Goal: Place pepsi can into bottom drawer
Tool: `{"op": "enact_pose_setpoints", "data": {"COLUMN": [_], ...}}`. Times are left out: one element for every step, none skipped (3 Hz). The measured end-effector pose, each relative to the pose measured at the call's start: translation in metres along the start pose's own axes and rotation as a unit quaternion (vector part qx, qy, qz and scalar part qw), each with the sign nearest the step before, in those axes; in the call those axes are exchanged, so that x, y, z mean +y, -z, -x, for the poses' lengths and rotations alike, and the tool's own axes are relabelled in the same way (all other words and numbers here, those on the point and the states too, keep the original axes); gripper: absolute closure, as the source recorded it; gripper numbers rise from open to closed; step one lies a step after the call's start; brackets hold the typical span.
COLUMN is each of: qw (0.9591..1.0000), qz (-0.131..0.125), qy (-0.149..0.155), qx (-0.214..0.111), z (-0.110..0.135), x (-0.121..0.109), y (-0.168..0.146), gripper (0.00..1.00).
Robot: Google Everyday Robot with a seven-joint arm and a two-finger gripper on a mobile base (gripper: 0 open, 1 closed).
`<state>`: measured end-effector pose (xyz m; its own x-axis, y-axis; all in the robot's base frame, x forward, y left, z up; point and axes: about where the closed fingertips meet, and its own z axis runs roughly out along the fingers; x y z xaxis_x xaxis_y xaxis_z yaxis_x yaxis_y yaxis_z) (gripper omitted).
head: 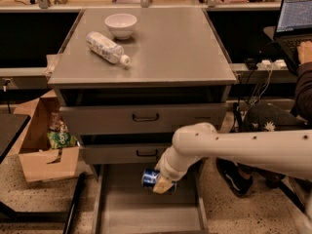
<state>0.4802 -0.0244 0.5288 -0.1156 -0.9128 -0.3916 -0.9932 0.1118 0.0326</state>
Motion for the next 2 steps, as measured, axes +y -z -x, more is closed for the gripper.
{"op": "enact_pose_setpoints", "data": {"qw": [0.9996,0.9983], "qz": [0.018,0.05], "qy": [-0.021,-0.027], "qx": [-0.002,-0.009], "z": [-0.024,-0.034], "x": [0.008,0.019], "y": [-0.072,-0.14], "gripper": [1.0,1.0]}}
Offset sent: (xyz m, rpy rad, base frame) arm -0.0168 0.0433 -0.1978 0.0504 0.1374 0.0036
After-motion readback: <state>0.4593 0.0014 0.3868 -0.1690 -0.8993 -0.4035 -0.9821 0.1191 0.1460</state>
